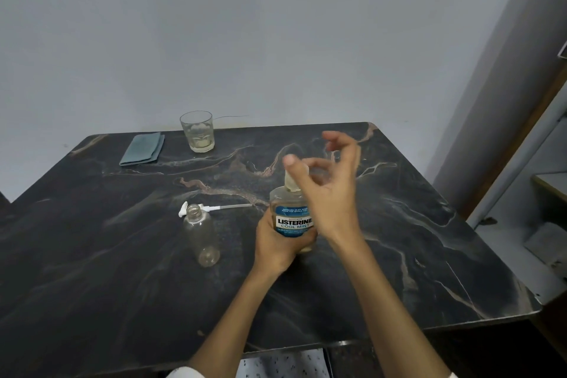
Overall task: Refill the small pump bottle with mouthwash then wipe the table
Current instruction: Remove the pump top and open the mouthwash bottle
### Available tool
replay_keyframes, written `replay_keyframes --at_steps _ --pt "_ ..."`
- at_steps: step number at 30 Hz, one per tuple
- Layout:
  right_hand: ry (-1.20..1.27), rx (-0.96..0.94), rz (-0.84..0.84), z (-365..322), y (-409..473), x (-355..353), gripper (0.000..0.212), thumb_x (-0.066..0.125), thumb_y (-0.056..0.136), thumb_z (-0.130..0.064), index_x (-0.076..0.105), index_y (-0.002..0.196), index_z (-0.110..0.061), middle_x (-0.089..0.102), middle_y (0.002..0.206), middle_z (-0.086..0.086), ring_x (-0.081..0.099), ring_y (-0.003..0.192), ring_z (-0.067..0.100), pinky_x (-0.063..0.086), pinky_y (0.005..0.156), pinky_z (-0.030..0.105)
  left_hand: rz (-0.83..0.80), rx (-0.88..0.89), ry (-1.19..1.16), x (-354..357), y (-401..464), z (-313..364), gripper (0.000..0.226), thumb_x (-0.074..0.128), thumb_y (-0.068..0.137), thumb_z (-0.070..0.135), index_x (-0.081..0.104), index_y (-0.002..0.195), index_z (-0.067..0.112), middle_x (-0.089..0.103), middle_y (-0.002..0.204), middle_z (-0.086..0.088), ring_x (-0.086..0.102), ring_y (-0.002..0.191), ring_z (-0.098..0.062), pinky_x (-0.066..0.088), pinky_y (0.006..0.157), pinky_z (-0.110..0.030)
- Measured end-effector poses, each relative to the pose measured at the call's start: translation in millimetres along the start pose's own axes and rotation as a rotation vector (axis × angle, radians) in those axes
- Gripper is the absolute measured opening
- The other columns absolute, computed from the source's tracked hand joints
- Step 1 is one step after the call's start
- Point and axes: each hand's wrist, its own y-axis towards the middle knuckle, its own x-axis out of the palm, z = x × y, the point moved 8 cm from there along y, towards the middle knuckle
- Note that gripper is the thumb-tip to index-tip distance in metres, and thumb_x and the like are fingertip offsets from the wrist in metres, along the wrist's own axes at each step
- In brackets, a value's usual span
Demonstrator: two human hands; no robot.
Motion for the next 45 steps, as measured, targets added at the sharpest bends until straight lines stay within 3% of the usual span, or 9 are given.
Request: replay_keyframes --at_steps 3,7,12,21,25,28,35,41,45 --pt "-0.058 0.029 0.027 10 -3 7 0.053 0.081 0.069 -0.04 0.04 0.101 -0.039 0.044 0.089 -0.012 0.059 0.08 0.008 0.051 0.069 0.024 -0.021 -0.015 -0.02 2 0 0 0.053 0.079 0.059 -0.016 0.06 0.098 0.013 0.074 0.082 0.006 0.071 0.079 -0.01 0.055 0.057 -0.021" --pt "-0.078 -0.01 0.153 17 -5 0 0.044 0.083 0.068 -0.038 0.046 0.091 -0.035 0.048 0.076 -0.015 0.057 0.067 0.002 0.047 0.06 0.016 0.008 -0.028 -0.046 0 4 -1 0.053 0.083 0.052 -0.011 0.062 0.098 0.002 0.073 0.082 -0.007 0.07 0.083 -0.027 0.055 0.066 -0.038" --pt "-0.082 -0.058 0.229 18 -12 0 0.032 0.077 0.072 -0.042 0.052 0.088 -0.03 0.061 0.086 -0.002 0.065 0.078 0.013 0.053 0.064 0.022 0.023 -0.003 -0.039 4 6 4 0.058 0.082 0.038 0.023 0.064 0.093 0.012 0.075 0.082 0.0 0.071 0.082 -0.018 0.055 0.068 -0.028" --pt "-0.112 -0.182 0.165 13 -16 5 0.028 0.043 0.094 -0.037 0.051 0.118 -0.026 0.063 0.105 -0.006 0.065 0.088 0.008 0.053 0.07 0.021 0.025 0.075 0.02 4 3 12 0.043 0.077 0.044 0.032 0.066 0.082 0.015 0.073 0.074 0.004 0.069 0.071 -0.009 0.053 0.062 -0.02" --pt "-0.157 -0.168 0.174 10 -14 7 0.051 0.06 0.08 -0.051 0.039 0.121 -0.03 0.043 0.107 -0.014 0.059 0.083 0.009 0.048 0.067 0.014 0.073 0.071 0.082 2 2 11 0.047 0.074 0.045 0.038 0.065 0.087 0.018 0.074 0.079 0.002 0.071 0.078 -0.013 0.056 0.069 -0.028" --pt "-0.225 -0.185 0.176 12 -14 7 0.06 0.077 0.073 -0.039 0.037 0.117 -0.028 0.042 0.09 -0.008 0.054 0.077 0.011 0.043 0.066 0.013 0.088 0.057 0.084 2 2 9 0.048 0.074 0.047 0.038 0.065 0.09 0.019 0.074 0.083 -0.001 0.071 0.081 -0.016 0.057 0.073 -0.034" --pt "-0.159 -0.241 0.154 10 -18 11 0.045 0.051 0.086 -0.038 0.034 0.126 -0.026 0.057 0.101 -0.013 0.063 0.079 0.007 0.05 0.063 0.021 0.105 0.077 0.149 0 1 11 0.04 0.068 0.048 0.044 0.062 0.076 0.016 0.069 0.064 0.009 0.064 0.062 -0.001 0.048 0.057 -0.018" --pt "-0.207 -0.213 0.171 10 -17 11 0.062 0.072 0.074 -0.042 0.034 0.122 -0.03 0.042 0.104 -0.012 0.059 0.076 0.008 0.047 0.063 0.014 0.073 0.102 0.122 3 1 13 0.044 0.069 0.054 0.044 0.065 0.091 0.021 0.073 0.084 0.009 0.07 0.08 -0.007 0.054 0.068 -0.02" --pt "-0.21 -0.206 0.184 12 -16 10 0.052 0.07 0.079 -0.031 0.04 0.12 -0.02 0.048 0.094 -0.01 0.06 0.071 0.011 0.049 0.061 0.02 0.075 0.084 0.061 2 1 10 0.042 0.071 0.051 0.04 0.063 0.086 0.018 0.073 0.075 0.008 0.069 0.073 -0.007 0.052 0.064 -0.02"
